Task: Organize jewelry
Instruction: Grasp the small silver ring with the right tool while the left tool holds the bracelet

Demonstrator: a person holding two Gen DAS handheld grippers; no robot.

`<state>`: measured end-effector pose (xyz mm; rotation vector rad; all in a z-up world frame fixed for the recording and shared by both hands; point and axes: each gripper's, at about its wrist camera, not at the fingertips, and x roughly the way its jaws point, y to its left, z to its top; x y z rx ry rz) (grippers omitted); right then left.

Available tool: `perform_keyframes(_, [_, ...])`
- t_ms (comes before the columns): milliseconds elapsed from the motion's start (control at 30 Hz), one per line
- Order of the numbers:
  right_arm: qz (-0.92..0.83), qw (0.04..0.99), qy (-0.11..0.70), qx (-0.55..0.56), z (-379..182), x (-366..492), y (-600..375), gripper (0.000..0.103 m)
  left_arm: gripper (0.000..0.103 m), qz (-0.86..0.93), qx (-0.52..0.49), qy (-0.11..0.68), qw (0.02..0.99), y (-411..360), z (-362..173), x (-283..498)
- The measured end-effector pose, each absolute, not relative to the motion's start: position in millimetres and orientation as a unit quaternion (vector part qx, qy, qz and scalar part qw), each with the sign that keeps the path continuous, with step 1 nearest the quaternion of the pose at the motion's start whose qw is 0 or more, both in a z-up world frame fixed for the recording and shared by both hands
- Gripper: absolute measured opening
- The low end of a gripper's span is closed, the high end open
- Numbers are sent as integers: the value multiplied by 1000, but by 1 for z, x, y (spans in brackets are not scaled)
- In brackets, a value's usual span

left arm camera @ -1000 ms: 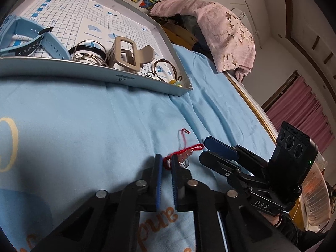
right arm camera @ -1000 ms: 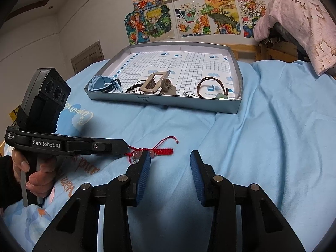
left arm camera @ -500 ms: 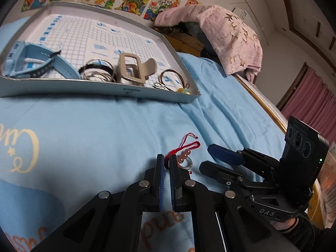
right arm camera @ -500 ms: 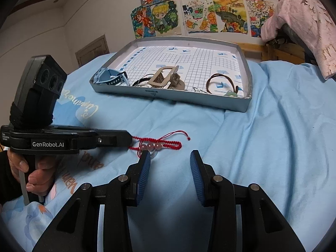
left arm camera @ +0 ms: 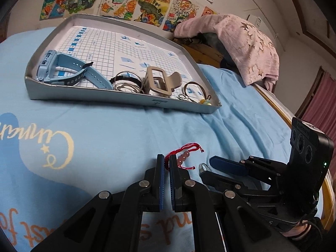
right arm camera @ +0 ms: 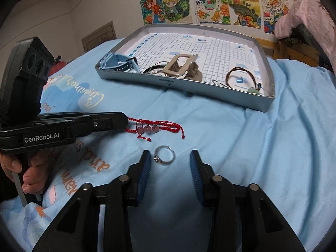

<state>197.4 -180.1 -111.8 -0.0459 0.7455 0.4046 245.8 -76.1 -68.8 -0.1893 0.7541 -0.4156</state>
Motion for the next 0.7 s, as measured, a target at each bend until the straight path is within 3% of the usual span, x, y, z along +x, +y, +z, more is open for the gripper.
perform_keyframes(200, [199,907,370,-33,-114,199,-175,19,5,-200,-94,365,904,-74,-69,246])
perform_keyframes(700, [195,921,337,-33,-97,214,-170,18,5,-186,-67,310,930,-60,-24,259])
